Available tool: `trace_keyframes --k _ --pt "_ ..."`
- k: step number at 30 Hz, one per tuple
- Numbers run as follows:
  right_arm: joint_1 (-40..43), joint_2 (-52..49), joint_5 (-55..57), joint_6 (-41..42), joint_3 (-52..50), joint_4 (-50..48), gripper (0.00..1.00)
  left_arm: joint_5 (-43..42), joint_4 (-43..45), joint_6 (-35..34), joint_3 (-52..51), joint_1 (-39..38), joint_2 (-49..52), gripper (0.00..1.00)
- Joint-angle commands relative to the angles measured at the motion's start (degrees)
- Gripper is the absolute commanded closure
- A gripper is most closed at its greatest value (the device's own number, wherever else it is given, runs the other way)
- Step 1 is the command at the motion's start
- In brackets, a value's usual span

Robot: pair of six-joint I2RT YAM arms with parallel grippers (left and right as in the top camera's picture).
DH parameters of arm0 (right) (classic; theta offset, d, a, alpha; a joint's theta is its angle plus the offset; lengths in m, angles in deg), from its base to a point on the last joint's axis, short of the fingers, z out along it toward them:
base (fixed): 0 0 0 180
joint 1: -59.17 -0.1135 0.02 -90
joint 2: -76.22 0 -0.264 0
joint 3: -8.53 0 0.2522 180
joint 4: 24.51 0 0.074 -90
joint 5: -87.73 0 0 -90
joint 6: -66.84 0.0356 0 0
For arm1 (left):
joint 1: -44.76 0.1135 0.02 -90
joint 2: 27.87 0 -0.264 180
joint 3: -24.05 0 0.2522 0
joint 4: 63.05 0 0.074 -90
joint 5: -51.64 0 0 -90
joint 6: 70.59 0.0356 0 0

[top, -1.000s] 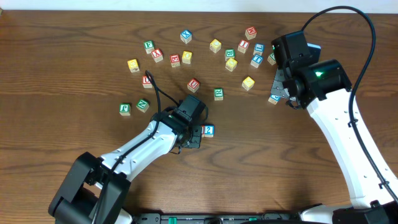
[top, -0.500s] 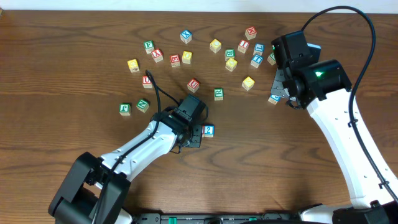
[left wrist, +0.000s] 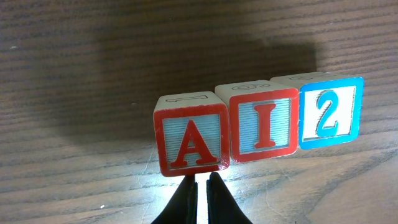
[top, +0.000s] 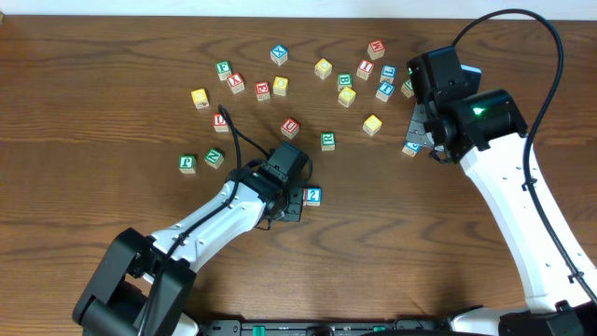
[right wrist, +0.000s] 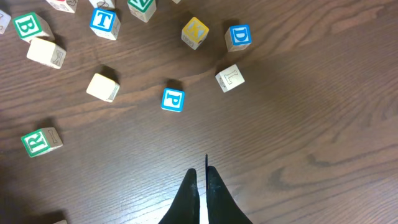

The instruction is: Spell out AI2

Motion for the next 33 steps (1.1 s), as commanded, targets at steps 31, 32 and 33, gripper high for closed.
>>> trace_keyframes --k 31,32,33 --pt "0.39 -0.55 0.24 -0.7 0.81 0.13 0.99 0.72 0.68 1.01 -0.55 -0.13 0.72 0.92" --pt "0.39 -0.55 0.24 -0.7 0.81 0.13 0.99 0.7 0.68 1.01 -0.57 -0.13 0.72 0.93" --pt "0.39 -0.55 0.24 -0.72 0.81 0.13 0.99 0.72 0.68 1.01 -0.55 -0.13 0.72 0.93"
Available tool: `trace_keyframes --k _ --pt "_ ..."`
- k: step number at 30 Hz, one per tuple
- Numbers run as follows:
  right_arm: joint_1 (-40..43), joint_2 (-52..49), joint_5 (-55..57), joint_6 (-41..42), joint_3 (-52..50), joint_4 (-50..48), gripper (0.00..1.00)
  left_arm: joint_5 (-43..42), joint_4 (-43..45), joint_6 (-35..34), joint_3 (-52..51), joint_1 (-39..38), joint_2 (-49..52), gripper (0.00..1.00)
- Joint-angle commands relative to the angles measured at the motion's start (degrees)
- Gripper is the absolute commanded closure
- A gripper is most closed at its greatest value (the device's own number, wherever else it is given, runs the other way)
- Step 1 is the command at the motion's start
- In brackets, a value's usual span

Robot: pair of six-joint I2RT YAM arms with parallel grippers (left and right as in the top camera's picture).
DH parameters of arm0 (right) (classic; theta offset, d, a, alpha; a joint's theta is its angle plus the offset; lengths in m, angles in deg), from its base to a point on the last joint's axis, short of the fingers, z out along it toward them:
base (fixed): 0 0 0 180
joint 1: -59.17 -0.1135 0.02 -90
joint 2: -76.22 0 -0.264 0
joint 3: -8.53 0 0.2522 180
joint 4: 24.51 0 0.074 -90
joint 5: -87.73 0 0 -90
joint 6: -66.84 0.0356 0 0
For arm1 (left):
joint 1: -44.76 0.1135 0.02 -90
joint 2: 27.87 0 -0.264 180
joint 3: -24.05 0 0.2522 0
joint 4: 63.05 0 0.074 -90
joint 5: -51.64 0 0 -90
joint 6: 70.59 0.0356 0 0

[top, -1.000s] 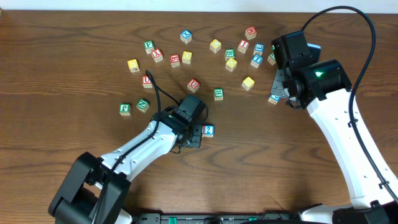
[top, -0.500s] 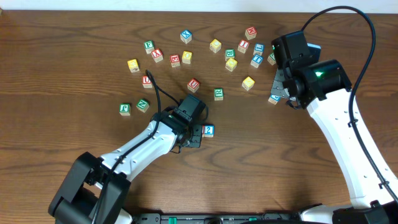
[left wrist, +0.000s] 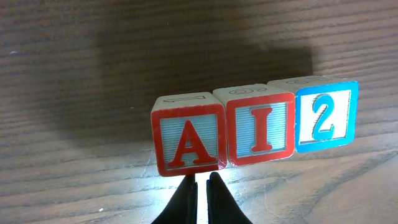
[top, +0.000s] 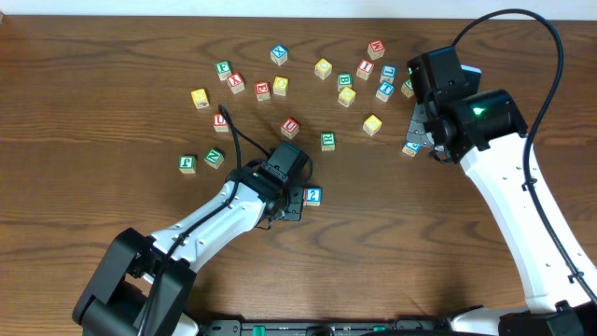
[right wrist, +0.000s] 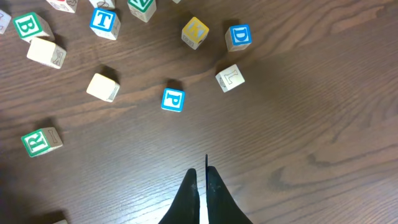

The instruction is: Spell out AI2

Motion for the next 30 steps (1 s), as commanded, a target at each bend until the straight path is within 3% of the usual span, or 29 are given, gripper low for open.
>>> trace_keyframes --k 1,17,30 --pt "0.39 -0.55 0.28 -0.7 0.81 0.13 0.99 0.7 0.17 0.96 -0.55 -0.13 0.72 0.93" --pt "0.39 -0.55 0.31 -0.72 0.81 0.17 0.99 -2.38 -3.39 0.68 -0.55 -0.13 0.7 0.93" --pt "0.39 -0.55 0.31 -0.72 0.81 0.2 0.99 0.79 -6.4 -1.11 -0.55 -0.13 0.35 0.93"
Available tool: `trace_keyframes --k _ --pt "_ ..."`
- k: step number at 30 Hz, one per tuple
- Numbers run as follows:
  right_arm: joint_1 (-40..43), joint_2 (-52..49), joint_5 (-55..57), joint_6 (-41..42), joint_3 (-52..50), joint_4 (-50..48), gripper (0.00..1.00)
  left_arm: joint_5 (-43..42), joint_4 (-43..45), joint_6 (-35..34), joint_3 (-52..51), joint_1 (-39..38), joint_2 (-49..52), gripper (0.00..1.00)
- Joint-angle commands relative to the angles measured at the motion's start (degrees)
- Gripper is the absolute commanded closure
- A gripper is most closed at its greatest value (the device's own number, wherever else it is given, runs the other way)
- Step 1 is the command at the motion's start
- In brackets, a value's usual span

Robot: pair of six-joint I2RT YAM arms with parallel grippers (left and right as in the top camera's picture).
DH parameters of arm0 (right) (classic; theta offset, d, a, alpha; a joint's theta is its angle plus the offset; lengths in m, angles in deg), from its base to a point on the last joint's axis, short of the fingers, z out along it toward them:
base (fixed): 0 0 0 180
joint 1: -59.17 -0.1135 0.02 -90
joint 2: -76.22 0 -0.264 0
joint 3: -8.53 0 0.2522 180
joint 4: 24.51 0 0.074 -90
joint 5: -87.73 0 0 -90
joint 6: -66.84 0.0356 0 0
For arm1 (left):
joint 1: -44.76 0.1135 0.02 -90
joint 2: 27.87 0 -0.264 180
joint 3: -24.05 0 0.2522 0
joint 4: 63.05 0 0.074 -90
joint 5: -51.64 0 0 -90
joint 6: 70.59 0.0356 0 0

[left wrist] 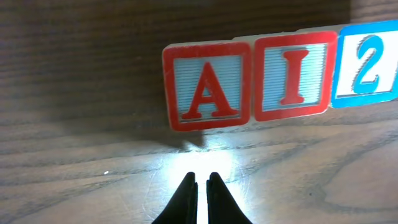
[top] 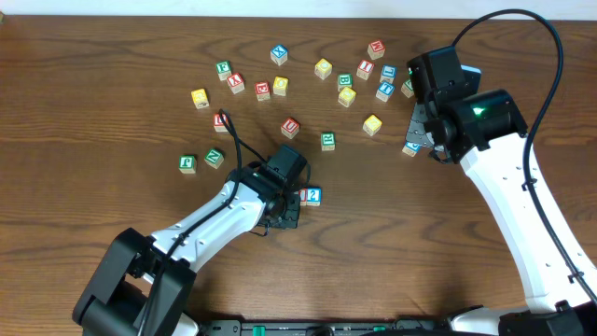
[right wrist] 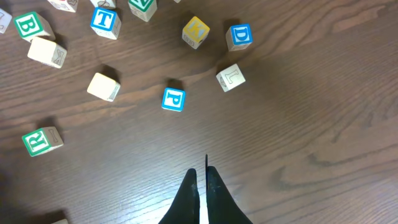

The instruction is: Spell out AI2

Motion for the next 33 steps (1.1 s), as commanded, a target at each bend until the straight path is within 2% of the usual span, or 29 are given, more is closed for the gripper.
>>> trace_keyframes --k 1,6,10,20,33 --pt "0.39 -0.55 0.46 -0.72 0.81 0.17 0.99 3.32 -1.25 -1.77 -0.5 -0.13 0.09 0.92" --pt "0.39 -0.55 0.48 -0.74 0.81 0.13 0.99 11.17 -3.52 -6.08 -0.5 -0.13 -1.03 0.93" --pt "0.39 -0.55 0.48 -0.74 0.81 0.04 0.99 14.23 -2.75 -6.54 -0.5 -0.09 -1.07 0.93" --pt "0.39 -0.55 0.46 -0.76 0.81 -0.22 0.99 14.58 1.36 -4.26 -0.5 -0.09 -1.07 0.93" --pt "0.39 -0.55 0.46 -0.76 0.81 -0.26 0.99 13.9 2.01 -2.38 -0.5 -0.09 -1.07 0.92"
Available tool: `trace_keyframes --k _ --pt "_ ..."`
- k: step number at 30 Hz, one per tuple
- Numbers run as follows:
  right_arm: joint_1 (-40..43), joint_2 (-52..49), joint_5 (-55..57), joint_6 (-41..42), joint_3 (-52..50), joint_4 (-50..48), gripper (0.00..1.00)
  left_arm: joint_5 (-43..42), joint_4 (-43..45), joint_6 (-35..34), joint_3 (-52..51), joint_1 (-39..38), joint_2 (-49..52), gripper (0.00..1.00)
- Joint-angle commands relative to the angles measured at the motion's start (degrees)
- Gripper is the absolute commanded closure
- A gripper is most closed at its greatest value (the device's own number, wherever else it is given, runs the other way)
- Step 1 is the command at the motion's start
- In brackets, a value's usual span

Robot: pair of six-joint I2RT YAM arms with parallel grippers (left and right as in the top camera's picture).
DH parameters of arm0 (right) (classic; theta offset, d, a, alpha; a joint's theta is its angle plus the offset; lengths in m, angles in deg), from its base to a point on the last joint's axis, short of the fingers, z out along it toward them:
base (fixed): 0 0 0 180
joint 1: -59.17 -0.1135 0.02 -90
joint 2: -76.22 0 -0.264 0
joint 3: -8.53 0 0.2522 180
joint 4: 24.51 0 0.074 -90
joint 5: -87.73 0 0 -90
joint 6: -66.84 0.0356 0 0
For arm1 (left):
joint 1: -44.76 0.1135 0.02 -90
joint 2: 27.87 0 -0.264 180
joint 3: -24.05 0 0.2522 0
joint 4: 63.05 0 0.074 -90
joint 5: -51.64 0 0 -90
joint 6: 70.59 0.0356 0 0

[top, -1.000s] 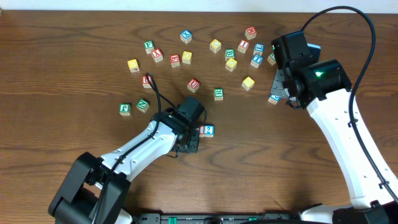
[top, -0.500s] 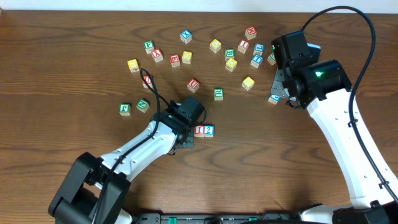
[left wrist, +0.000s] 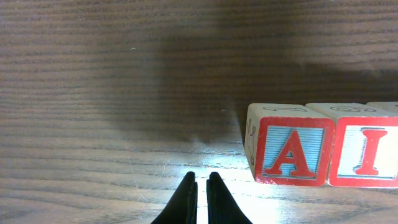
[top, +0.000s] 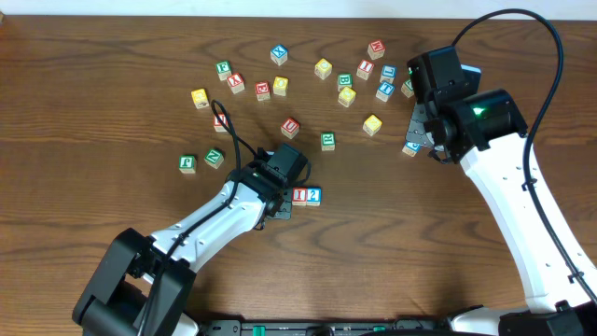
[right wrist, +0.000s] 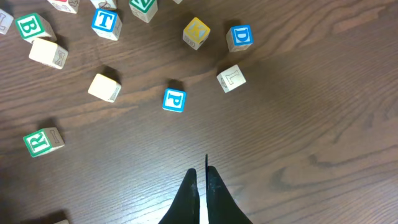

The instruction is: Spell out AI2

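Three letter blocks stand in a row on the wooden table. The red A block (left wrist: 289,152) and red I block (left wrist: 367,154) show in the left wrist view; overhead shows the I block (top: 299,195) touching the blue 2 block (top: 313,195), while the left wrist hides the A. My left gripper (left wrist: 199,177) is shut and empty, low over the table, left of the A and apart from it. My right gripper (right wrist: 199,171) is shut and empty, hanging high over bare wood at the right.
Several loose blocks lie scattered at the back, among them a yellow block (top: 372,124), a green block (top: 327,141) and a red block (top: 290,127). Below the right gripper lie a blue P (right wrist: 174,100), a pale L (right wrist: 230,78) and a green R (right wrist: 39,142).
My left gripper has shifted to the left of the row; the A now sits at the right of its view and the I has come into sight overhead. The right arm has not moved.
My shut left gripper stood right in front of the A, with A, I and 2 side by side. It stayed there, then was a little farther back from the row. Now it is off to the row's left. The right gripper stayed shut throughout.
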Motion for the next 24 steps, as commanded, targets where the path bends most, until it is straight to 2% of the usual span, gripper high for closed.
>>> trace_keyframes --k 1,4,24 --pt "0.39 -0.55 0.48 -0.74 0.81 -0.04 0.99 0.31 -0.02 0.85 -0.5 -0.09 -1.03 0.93" --pt "0.39 -0.55 0.48 -0.74 0.81 -0.07 0.99 -1.66 0.57 3.19 -0.5 -0.09 -1.03 0.93" --pt "0.39 -0.55 0.46 -1.14 0.81 -0.24 0.99 -3.1 0.85 4.55 -0.5 -0.09 -1.03 0.92"
